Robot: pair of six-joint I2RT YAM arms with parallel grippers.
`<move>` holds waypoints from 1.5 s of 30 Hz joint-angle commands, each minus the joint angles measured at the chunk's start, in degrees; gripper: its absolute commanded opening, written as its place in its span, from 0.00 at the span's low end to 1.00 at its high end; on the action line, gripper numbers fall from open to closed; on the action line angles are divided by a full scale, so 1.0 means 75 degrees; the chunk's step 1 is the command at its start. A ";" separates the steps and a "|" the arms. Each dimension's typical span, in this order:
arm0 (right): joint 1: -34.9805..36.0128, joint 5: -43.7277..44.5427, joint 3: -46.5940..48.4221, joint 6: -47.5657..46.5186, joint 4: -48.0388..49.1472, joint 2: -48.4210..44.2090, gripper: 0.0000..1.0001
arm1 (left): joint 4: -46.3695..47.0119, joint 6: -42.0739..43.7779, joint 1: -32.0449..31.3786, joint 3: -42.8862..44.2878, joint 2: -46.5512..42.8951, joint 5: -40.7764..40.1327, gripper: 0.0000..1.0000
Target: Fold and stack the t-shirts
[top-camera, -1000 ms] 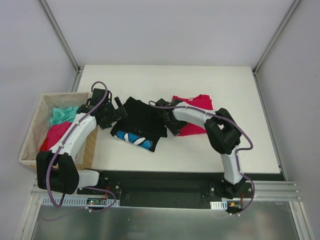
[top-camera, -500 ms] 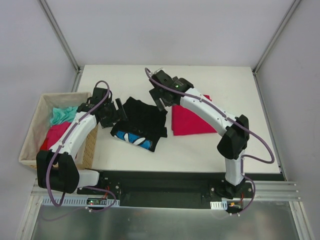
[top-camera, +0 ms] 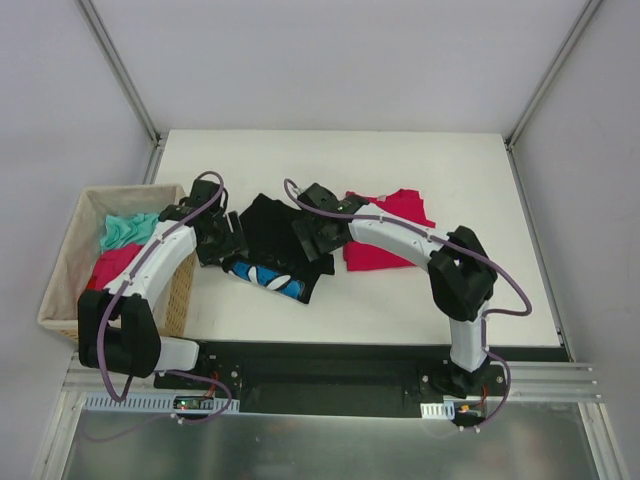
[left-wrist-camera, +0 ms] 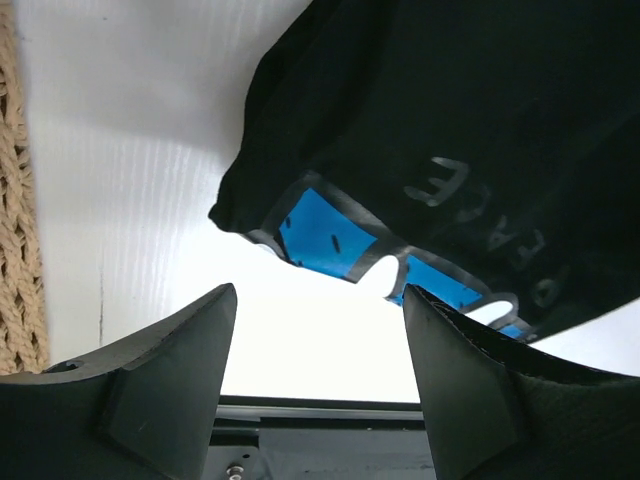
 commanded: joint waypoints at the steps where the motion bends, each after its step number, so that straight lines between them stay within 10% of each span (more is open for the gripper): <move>1: 0.0043 -0.0396 -0.0341 0.0312 0.1078 -0.0409 0.89 | -0.0299 0.0087 -0.0078 -0.0064 0.0096 -0.0321 0.68; 16: -0.0039 -0.0291 -0.1491 0.0125 0.3891 -0.0562 0.89 | -0.0381 0.0158 -0.0078 -0.0053 0.0436 -0.0322 0.71; 45: -0.1094 -0.0970 -0.0904 0.0160 0.3575 0.0013 0.90 | 0.0099 -0.0205 0.0765 -0.0510 0.1056 0.0393 0.73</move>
